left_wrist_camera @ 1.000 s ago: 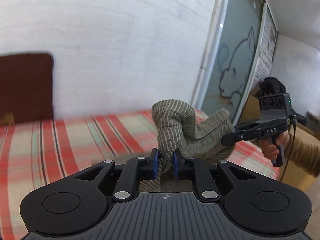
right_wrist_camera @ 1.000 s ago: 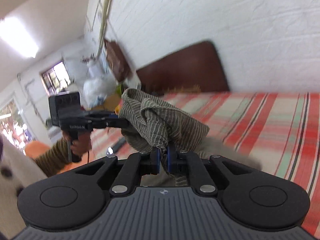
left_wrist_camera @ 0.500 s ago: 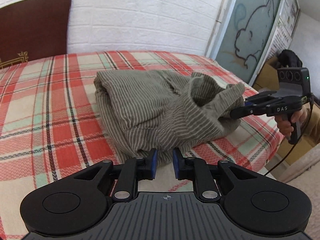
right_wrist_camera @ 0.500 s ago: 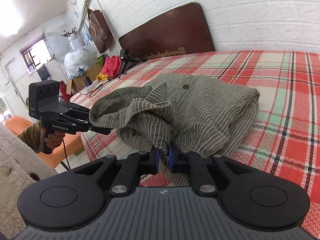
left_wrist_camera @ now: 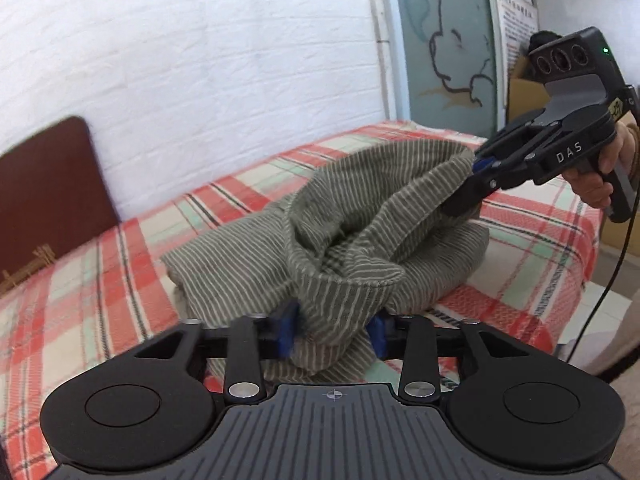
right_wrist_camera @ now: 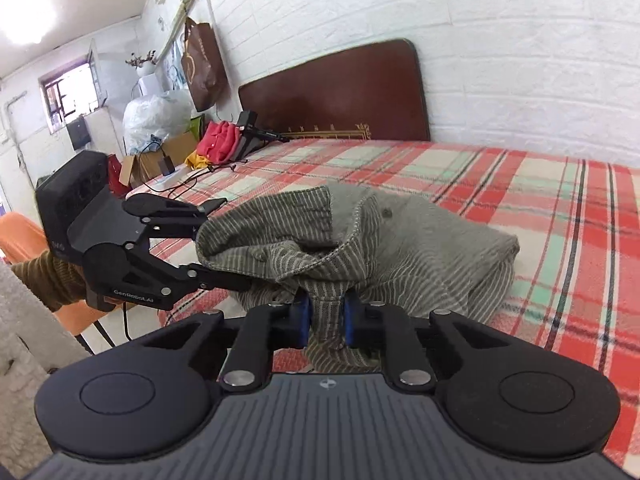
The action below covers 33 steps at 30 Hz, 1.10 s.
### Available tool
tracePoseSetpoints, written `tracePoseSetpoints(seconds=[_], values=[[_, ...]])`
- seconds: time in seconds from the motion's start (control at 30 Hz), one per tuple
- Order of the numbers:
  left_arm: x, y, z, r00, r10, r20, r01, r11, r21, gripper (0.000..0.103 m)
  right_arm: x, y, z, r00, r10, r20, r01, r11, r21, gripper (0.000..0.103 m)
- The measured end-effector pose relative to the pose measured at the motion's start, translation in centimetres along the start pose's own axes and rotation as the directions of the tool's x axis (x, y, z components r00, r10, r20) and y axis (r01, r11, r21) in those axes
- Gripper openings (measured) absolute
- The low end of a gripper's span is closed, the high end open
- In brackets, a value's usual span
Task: Fold clothes
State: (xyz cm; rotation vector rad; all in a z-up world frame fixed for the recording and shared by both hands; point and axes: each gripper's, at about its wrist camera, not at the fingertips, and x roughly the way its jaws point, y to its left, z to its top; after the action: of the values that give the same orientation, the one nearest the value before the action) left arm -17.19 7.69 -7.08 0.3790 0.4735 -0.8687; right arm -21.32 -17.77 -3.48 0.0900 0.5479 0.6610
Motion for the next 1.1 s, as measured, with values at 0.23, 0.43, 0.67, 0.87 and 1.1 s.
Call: tracePoseSetpoints(seconds=[0.23, 0.43, 0.67, 0.87, 1.1], values=[[-4.0, 0.2, -1.1, 0.999, -0.051, 0.016, 0.052, 0.997, -0.054, 0.013, -1.0, 2.5, -0.7, 0.998, 0.006, -0.057, -0.013, 0.993, -0.117, 0.018], [-0.7, -0.2, -4.2, 0.994, -0.042, -0.097, 0.032, 0.994, -0.107, 0.042, 1.4, 1.3, -3.9, 0.986, -0.033, -0.165, 0.025, 0.998, -0.049, 0.026], [-3.0, 0.5, -6.1, 0.972, -0.103, -0.209, 0.072, 0.986, -0.152, 0.073, -1.2, 0.7, -4.6, 0.981, -0.045, -0.189, 0.049, 0.999, 0.014, 0.052], [-5.3, 4.8, -7.0, 0.992, -0.059, -0.112, 0.007, 0.911, -0.412, 0.075, -4.4, -1.6, -5.1, 0.996, -0.061, -0.069, 0.075, 0.972, 0.222, 0.052], [-0.7, 9.4, -6.3, 0.996, -0.072, 0.052, 0.088, 0.729, -0.679, 0.079, -1.4, -4.3, -3.7, 0.993, -0.098, 0.072, 0.060, 0.909, 0.413, 0.053]])
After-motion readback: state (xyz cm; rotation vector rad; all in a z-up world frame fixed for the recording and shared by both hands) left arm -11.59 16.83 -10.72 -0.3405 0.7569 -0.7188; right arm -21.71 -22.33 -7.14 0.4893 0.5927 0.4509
